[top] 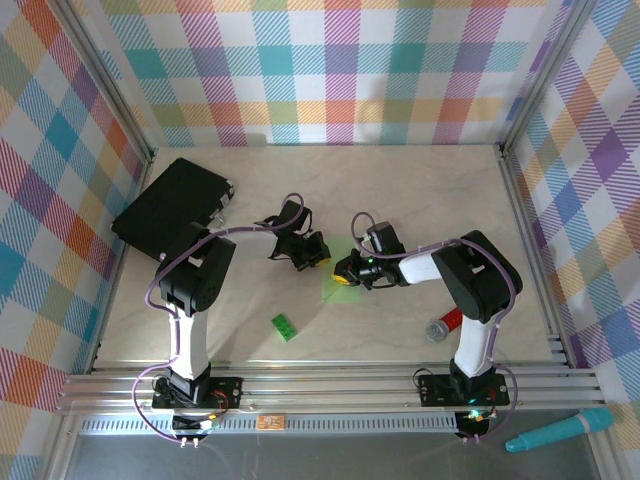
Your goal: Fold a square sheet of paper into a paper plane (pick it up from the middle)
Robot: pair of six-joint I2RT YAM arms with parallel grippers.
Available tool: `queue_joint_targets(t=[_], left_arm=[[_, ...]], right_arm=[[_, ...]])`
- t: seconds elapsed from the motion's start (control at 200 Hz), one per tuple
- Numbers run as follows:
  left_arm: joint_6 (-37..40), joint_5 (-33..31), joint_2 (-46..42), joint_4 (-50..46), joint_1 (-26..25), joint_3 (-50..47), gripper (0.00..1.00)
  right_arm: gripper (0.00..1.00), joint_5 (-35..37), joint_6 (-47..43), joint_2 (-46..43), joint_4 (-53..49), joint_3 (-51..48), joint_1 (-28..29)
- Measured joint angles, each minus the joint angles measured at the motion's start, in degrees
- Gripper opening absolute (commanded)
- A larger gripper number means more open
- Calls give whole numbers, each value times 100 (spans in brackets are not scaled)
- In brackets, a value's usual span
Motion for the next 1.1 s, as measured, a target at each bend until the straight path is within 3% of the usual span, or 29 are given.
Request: queue_joint_targets(t=[1.1], left_arm=[[-109, -92, -70, 103, 0, -118, 5]], right_arm=[[7, 136, 127, 13, 103, -7, 4]])
